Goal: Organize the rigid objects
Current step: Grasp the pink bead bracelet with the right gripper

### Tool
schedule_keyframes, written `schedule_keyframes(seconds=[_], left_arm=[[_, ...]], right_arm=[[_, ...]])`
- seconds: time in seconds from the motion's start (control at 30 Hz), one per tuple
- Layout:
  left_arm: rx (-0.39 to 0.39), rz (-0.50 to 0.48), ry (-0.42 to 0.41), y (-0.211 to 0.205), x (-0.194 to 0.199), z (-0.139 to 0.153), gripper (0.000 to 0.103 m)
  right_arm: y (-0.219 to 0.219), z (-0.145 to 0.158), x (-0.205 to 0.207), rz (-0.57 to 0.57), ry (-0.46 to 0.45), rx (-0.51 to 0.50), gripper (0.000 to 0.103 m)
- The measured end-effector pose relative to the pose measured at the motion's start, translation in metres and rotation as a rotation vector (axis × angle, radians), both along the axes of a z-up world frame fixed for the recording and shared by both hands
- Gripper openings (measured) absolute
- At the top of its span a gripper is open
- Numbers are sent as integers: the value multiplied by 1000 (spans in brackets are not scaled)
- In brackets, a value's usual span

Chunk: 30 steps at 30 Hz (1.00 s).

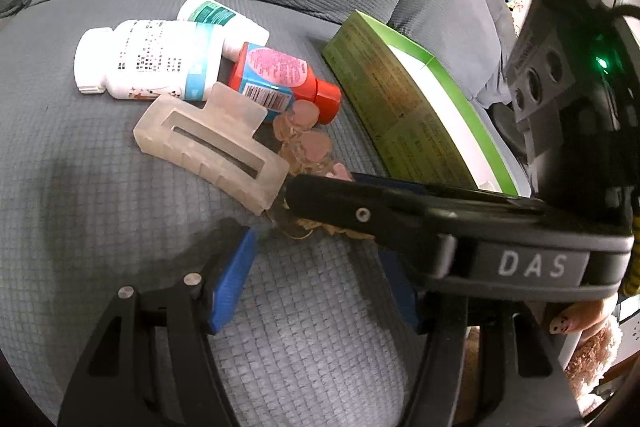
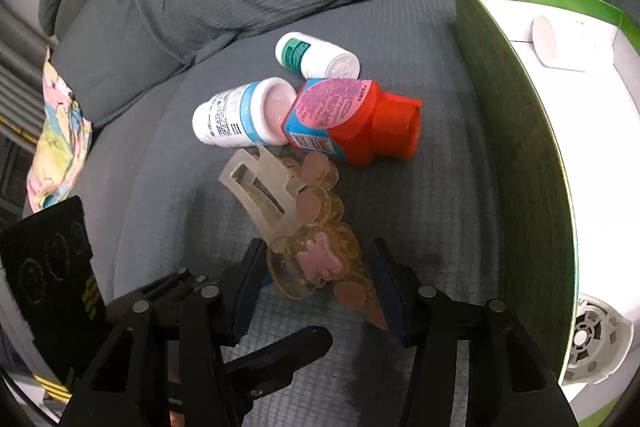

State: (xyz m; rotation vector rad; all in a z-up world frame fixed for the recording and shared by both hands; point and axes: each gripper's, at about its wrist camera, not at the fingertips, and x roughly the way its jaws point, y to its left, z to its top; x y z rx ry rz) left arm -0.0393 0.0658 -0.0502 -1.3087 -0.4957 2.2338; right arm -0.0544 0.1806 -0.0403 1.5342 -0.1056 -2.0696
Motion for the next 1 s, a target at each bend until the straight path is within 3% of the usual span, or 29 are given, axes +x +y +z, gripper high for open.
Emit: schedule_keyframes(seconds=[0.4,0.6,0.87,1.0], left_arm=[[12,-12,-7,2,-3,0,62],[16,-6,-16,7,-7,-5,62],[42,5,-13,10,-13,-7,62],[9,-11,6,15,-14,-7,62]], right_arm=[[8,7,4,43,-51,-87,51],[2,5,2,13,-34,-35,51],[6,-9,-6,-13,-98,-84,58],[-5,-15,-4,14,-107,-67,58]])
